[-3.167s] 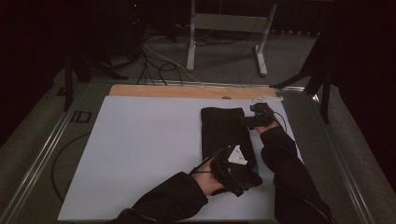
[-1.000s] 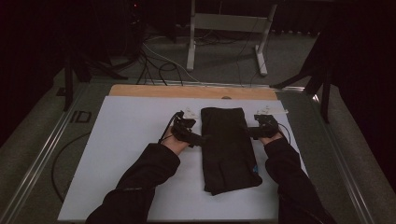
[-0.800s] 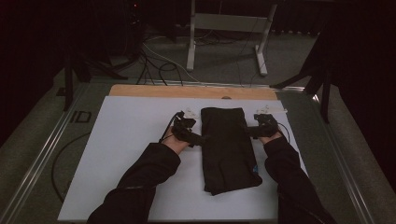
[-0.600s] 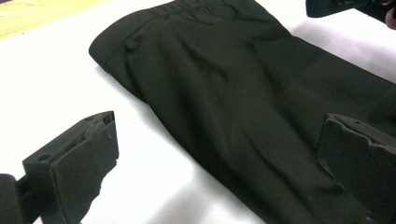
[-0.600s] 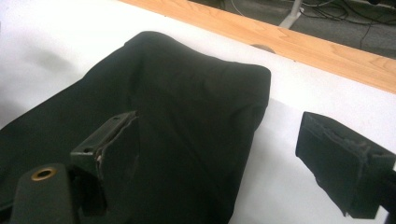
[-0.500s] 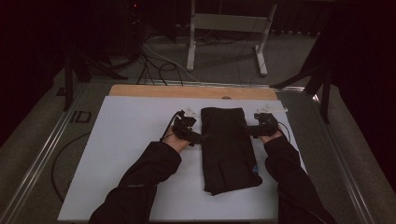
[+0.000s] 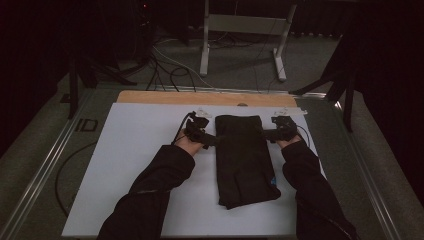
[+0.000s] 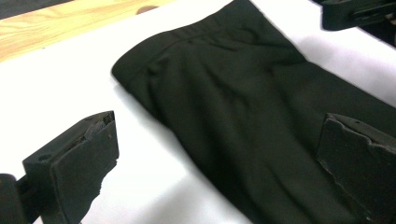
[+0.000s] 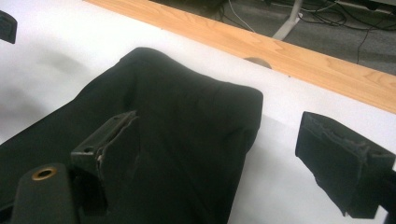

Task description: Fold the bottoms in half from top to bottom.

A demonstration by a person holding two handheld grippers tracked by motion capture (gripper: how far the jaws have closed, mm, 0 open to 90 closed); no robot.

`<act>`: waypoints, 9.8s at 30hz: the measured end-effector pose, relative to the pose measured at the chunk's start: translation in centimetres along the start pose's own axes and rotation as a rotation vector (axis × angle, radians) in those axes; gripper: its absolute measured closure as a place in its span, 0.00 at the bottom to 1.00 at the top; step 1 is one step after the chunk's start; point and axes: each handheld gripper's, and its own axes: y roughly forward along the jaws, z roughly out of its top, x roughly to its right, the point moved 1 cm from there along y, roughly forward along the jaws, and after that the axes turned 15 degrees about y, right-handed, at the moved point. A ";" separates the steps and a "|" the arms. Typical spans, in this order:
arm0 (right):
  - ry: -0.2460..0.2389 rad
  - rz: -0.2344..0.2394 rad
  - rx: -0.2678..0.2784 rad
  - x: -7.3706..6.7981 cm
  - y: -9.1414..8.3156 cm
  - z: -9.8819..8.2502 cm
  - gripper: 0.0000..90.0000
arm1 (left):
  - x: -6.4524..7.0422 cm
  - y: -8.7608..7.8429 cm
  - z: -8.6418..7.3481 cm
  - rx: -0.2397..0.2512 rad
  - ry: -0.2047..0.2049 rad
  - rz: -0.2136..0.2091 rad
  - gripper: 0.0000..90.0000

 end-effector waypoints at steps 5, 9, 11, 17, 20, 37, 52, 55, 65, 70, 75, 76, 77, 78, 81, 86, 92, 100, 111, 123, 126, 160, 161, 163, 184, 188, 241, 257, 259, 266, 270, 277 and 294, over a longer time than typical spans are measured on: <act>0.001 0.001 -0.002 0.0 0.7 0.5 0.15 | -0.7 0.5 0.1 -0.001 -0.042 -0.011 0.01; 0.000 -0.013 -0.002 0.2 1.2 0.7 0.15 | -1.1 0.8 0.1 -0.008 -0.053 -0.013 0.01; 0.003 -0.019 -0.008 0.2 1.3 0.8 0.15 | -1.3 0.9 0.1 0.000 -0.058 -0.013 0.01; 0.018 -0.027 -0.034 0.4 2.2 0.8 0.13 | -1.8 1.4 0.3 0.024 -0.072 -0.001 0.01; 0.021 -0.031 -0.043 0.6 2.5 0.8 0.13 | -1.9 1.8 0.3 0.025 -0.068 0.004 0.01; 0.071 -0.023 -0.055 0.9 4.2 1.5 0.15 | -3.0 4.3 0.4 -0.013 -0.123 -0.038 0.01; 0.124 -0.052 -0.102 1.9 6.1 0.8 0.23 | -3.9 6.6 0.2 -0.034 -0.209 -0.010 0.14; 0.138 -0.052 -0.110 2.1 6.5 0.4 0.24 | -4.0 7.0 0.1 -0.038 -0.218 -0.020 0.20; 0.180 -0.035 -0.133 2.5 7.2 0.0 0.26 | -3.8 7.9 -0.2 -0.068 -0.260 -0.050 0.36; 0.205 -0.008 -0.154 2.6 7.3 -0.1 0.29 | -3.8 7.8 -0.4 -0.068 -0.275 -0.072 0.51; 0.231 0.032 -0.184 2.7 7.2 -0.3 0.38 | -3.6 7.9 -0.6 -0.068 -0.279 -0.112 0.65; 0.237 0.049 -0.190 2.7 7.3 -0.4 0.41 | -3.4 8.0 -0.6 -0.068 -0.280 -0.116 0.68; 0.245 0.061 -0.198 2.7 7.3 -0.4 0.43 | -3.3 8.1 -0.5 -0.074 -0.276 -0.128 0.73; 0.240 0.061 -0.203 2.7 7.4 -0.4 0.44 | -3.2 8.1 -0.5 -0.079 -0.270 -0.129 0.76; 0.240 0.082 -0.230 2.6 7.5 -0.6 0.51 | -3.0 8.2 -0.4 -0.094 -0.262 -0.128 0.83; 0.223 0.098 -0.252 2.5 7.3 -0.7 0.69 | -2.5 8.1 -0.1 -0.095 -0.242 -0.115 0.91; 0.208 0.112 -0.233 2.2 6.9 -0.6 0.84 | -2.3 7.9 0.2 -0.097 -0.226 -0.117 0.94; 0.182 0.101 -0.225 1.8 6.4 -0.3 0.86 | -1.9 7.4 0.8 -0.094 -0.204 -0.122 0.94; 0.131 0.095 -0.195 1.1 5.0 0.3 0.86 | -1.2 6.2 1.6 -0.069 -0.155 -0.137 0.95; 0.118 0.101 -0.159 0.7 3.2 0.5 0.86 | -0.3 4.7 2.3 -0.037 -0.113 -0.146 0.95; 0.116 0.096 -0.151 0.3 2.7 0.6 0.86 | 0.0 4.4 2.4 -0.027 -0.100 -0.138 0.95; 0.087 0.101 -0.076 -1.7 -2.2 -1.2 0.86 | 3.5 1.0 2.5 0.002 -0.015 -0.219 0.95; 0.087 0.103 -0.072 -1.7 -2.4 -1.2 0.86 | 3.7 0.9 2.5 0.005 -0.012 -0.221 0.95; 0.087 0.107 -0.067 -1.8 -2.7 -1.4 0.86 | 3.9 0.7 2.4 0.009 -0.010 -0.226 0.95; 0.075 0.118 -0.037 -3.5 -5.3 -3.9 0.86 | 6.7 -1.0 1.1 0.009 0.032 -0.254 0.95; 0.081 0.127 -0.034 -3.8 -5.8 -4.4 0.86 | 7.3 -1.3 0.7 0.006 0.043 -0.255 0.95; 0.036 0.170 -0.077 -7.2 -10.9 -12.5 0.84 | 14.0 -3.4 -5.0 -0.043 0.164 -0.303 0.95; 0.022 0.182 -0.118 -7.0 -10.7 -13.8 0.80 | 14.5 -3.1 -6.3 -0.046 0.188 -0.308 0.91; 0.026 0.184 -0.125 -7.0 -10.7 -14.0 0.80 | 14.6 -3.2 -6.4 -0.046 0.190 -0.313 0.88; 0.038 0.200 -0.120 -6.8 -11.0 -14.0 0.71 | 14.4 -3.6 -6.6 -0.030 0.176 -0.333 0.83; 0.053 0.207 -0.121 -6.7 -11.5 -13.5 0.63 | 14.2 -4.0 -6.3 -0.015 0.162 -0.339 0.75; 0.043 0.219 -0.102 -7.0 -12.7 -12.6 0.63 | 14.4 -4.9 -5.9 0.028 0.179 -0.338 0.78; 0.038 0.265 -0.100 -6.6 -14.8 -11.8 0.62 | 14.4 -7.1 -6.6 0.062 0.289 -0.422 0.69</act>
